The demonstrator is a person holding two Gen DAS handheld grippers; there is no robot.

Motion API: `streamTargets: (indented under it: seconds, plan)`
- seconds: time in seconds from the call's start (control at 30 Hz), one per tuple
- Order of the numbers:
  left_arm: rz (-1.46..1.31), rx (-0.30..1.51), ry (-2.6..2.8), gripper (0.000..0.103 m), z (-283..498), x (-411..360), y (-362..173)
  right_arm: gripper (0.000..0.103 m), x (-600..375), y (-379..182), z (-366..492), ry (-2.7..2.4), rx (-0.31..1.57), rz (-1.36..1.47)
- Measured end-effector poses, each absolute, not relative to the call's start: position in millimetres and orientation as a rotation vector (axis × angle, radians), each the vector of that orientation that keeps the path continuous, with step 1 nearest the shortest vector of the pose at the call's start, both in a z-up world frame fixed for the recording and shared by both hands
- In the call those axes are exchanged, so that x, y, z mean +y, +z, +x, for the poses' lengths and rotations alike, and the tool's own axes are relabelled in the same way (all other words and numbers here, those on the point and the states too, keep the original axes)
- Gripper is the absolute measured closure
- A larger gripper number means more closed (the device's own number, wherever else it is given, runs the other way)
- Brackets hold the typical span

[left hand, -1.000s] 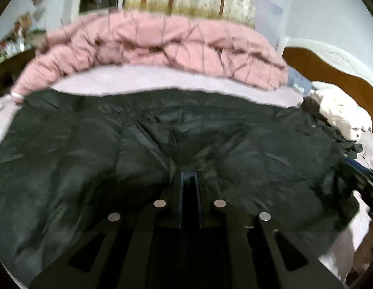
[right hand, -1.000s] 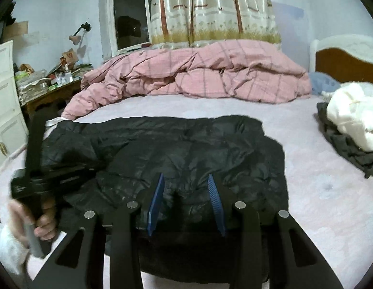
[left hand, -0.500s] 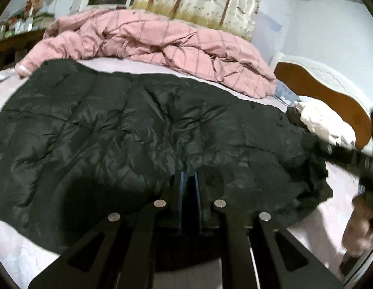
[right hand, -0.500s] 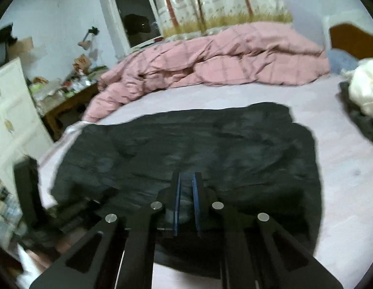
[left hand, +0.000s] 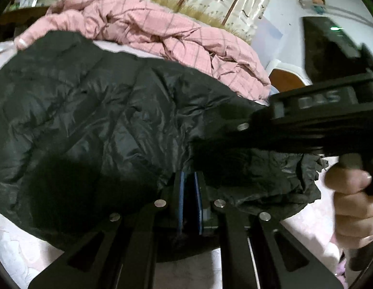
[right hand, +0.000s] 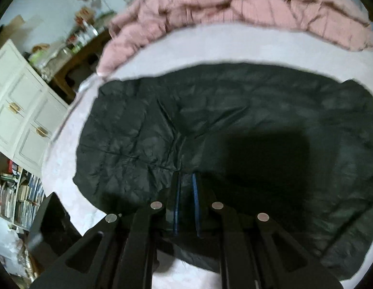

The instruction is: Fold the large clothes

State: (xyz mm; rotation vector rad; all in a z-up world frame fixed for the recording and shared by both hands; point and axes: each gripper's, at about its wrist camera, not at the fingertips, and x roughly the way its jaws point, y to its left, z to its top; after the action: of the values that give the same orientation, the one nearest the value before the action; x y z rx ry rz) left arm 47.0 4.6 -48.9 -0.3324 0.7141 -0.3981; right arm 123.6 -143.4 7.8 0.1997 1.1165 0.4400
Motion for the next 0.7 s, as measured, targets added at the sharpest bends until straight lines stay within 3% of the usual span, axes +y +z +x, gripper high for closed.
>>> streamTargets:
  seconds: [0.2, 0.7]
  plan:
    - [-0.33, 0.719, -0.393, 0.094, 45, 4, -50, 0.093, -127, -17, 146, 0.413, 1.189, 0.176]
    - [-0.355, 0.724, -0.386, 0.094, 45, 8, -52, 0.098, -130, -13, 219, 0.232, 1.111, 0.151]
